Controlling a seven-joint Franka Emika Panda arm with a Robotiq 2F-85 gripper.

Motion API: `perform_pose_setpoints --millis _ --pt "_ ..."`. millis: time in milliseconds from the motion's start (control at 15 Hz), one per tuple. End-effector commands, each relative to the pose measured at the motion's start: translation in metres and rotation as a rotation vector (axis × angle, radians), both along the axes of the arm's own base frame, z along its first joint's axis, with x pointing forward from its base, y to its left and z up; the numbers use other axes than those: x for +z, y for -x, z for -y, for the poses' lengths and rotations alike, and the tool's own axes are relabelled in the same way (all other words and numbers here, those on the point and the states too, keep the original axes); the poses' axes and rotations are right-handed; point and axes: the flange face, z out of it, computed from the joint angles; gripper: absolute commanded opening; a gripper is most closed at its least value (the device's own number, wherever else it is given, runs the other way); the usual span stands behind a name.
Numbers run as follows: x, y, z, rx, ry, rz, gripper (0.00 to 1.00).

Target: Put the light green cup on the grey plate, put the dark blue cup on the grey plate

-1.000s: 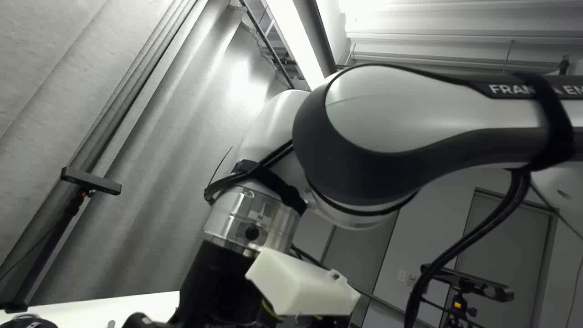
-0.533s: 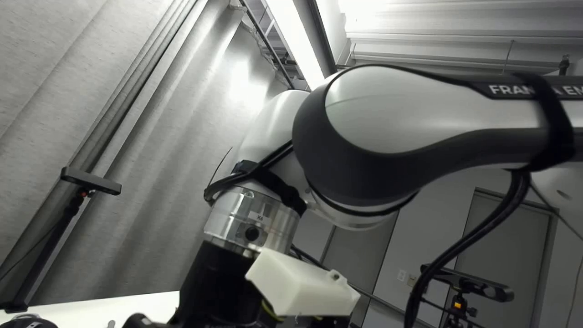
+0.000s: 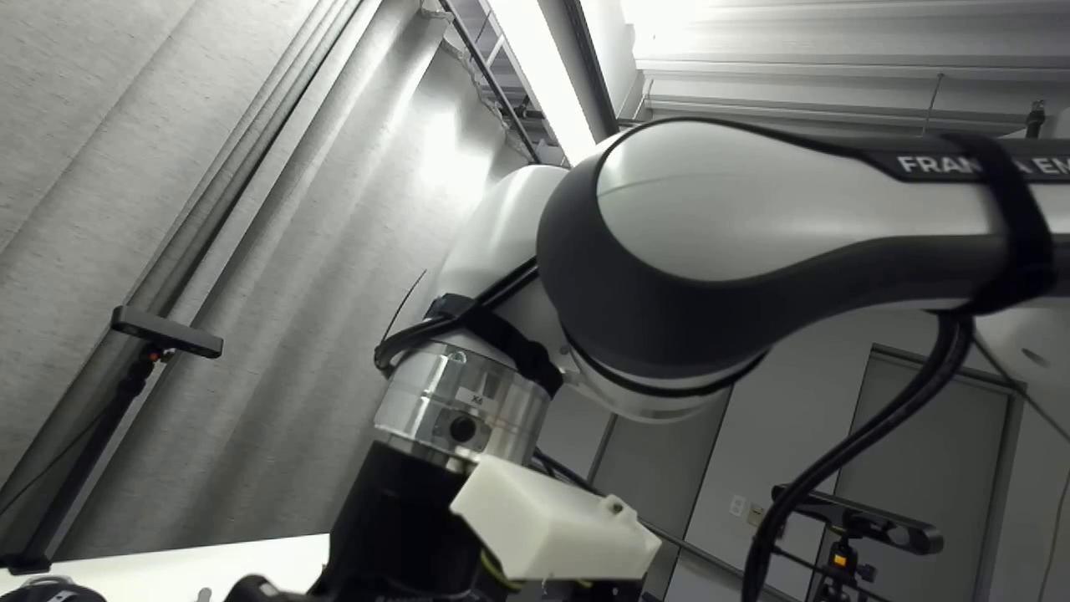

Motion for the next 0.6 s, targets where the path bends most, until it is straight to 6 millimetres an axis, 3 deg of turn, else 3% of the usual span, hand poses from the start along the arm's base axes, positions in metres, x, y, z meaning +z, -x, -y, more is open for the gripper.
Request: perform_pose_setpoints --millis 0,533 --pt "0.0004 -0.0001 0.0001 0.000 0.000 -0.001 1.00" --pt "0.0035 -0.0088 0.0098 -0.003 0.055 0.021 1.00"
